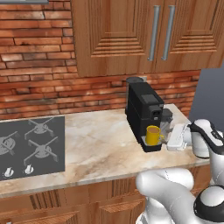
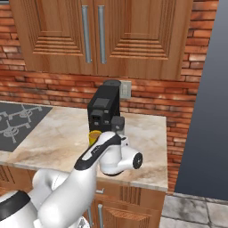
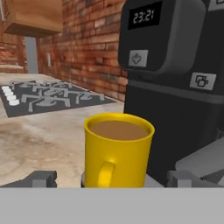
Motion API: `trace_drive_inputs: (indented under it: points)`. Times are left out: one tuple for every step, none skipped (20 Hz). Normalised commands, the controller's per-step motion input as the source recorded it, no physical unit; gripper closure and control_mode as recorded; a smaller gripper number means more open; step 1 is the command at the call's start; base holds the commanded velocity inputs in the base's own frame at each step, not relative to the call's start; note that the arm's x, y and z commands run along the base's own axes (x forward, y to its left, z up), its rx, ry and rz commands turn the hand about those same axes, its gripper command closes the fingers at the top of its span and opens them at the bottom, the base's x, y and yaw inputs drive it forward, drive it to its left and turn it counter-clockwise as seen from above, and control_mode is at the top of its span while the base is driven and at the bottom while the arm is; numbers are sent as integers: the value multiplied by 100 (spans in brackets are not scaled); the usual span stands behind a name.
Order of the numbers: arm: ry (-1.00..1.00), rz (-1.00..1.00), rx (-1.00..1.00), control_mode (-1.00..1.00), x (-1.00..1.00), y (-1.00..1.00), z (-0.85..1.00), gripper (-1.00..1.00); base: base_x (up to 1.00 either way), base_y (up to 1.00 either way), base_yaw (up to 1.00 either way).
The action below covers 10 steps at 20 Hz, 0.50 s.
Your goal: Pick up the brewed coffee from the coffee machine and place it next to the breakfast plate on the dining counter.
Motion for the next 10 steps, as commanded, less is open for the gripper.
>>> trace_drive_inputs:
  points:
    - [0, 0, 0, -100, 18, 0, -20, -100, 0, 0, 0]
    - [0, 0, 0, -100, 14, 0, -20, -100, 0, 0, 0]
    - [0, 0, 0, -100, 13, 0, -20, -100, 0, 0, 0]
    - [0, 0, 0, -100, 13, 0, -16, -100, 0, 0, 0]
    - [1, 0, 0, -100, 13, 0, -12, -100, 0, 0, 0]
    - [1, 0, 0, -100, 14, 0, -7, -100, 0, 0, 0]
    - [2, 0, 0, -100, 15, 0, -2, -100, 0, 0, 0]
    - [3, 0, 0, -100, 13, 0, 0, -100, 0, 0, 0]
    - [3, 0, 0, -100, 8, 0, 0, -100, 0, 0, 0]
    - [4, 0, 0, -100, 4, 0, 0, -100, 0, 0, 0]
